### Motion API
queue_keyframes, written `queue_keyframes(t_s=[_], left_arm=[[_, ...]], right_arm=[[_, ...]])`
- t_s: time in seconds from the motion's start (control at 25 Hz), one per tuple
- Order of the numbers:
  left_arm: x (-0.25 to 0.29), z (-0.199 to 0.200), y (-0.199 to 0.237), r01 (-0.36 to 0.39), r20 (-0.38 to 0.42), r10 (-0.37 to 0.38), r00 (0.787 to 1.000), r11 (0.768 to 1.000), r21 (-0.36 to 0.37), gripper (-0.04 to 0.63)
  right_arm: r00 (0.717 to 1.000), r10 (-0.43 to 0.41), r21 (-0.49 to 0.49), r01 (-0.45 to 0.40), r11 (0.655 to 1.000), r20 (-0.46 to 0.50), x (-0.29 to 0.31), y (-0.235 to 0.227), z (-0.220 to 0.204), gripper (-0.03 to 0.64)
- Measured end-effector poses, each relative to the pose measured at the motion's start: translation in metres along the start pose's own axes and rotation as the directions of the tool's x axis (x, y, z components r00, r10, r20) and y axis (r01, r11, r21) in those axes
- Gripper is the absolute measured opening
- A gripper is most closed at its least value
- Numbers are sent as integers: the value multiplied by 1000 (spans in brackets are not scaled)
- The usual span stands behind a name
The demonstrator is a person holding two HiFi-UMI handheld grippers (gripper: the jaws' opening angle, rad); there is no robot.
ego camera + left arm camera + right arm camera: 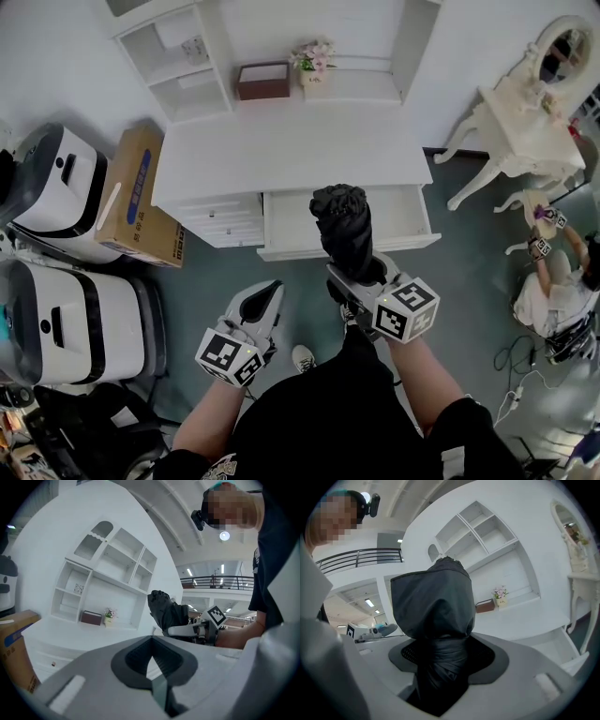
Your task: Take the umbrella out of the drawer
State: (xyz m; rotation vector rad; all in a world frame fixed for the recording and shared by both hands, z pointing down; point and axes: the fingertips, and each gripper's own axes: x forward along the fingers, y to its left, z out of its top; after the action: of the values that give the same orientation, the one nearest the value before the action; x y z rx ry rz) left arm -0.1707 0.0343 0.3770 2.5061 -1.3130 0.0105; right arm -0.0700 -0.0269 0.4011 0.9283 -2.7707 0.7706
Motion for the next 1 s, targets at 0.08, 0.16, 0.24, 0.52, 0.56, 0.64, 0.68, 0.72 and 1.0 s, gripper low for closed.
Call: queue_keyframes(t_s=[0.08,0.16,0.24,0.52,0.56,0.64,0.68,0.72,1.0], left_arm=[[-11,-4,-5,28,4,-28,1000,1000,7,1],[-20,-6,-11,51,-1,-51,999,999,14,0],[-28,-8,-17,69,-18,-68,998,997,20,0],[-36,-24,-38,127,-22,-127,992,992,8,0],[-35,-25,-42,135,-22,-135,991,991,6,0],[-31,-26,-50,148,-26,-148,989,989,4,0],[-29,-26,-54,153,-28,-153,988,988,5,0],[-27,-26,-59,157,-30,-157,987,988,8,0],[-5,-29,-89,142,-30,-141,989,990,4,0]], right_arm=[[1000,-12,12,12,1000,15,-7,12,-6,279],[999,-25,24,24,999,29,-14,23,-11,279],[998,-40,28,39,999,40,-20,32,-17,279],[995,-85,31,84,996,43,-52,48,-37,279],[995,-91,35,90,995,44,-57,49,-38,279],[994,-99,42,97,994,47,-65,48,-40,281],[994,-101,45,99,994,49,-69,48,-41,281],[993,-103,46,100,994,51,-73,47,-42,281],[995,-86,41,84,996,52,-107,37,-45,281]])
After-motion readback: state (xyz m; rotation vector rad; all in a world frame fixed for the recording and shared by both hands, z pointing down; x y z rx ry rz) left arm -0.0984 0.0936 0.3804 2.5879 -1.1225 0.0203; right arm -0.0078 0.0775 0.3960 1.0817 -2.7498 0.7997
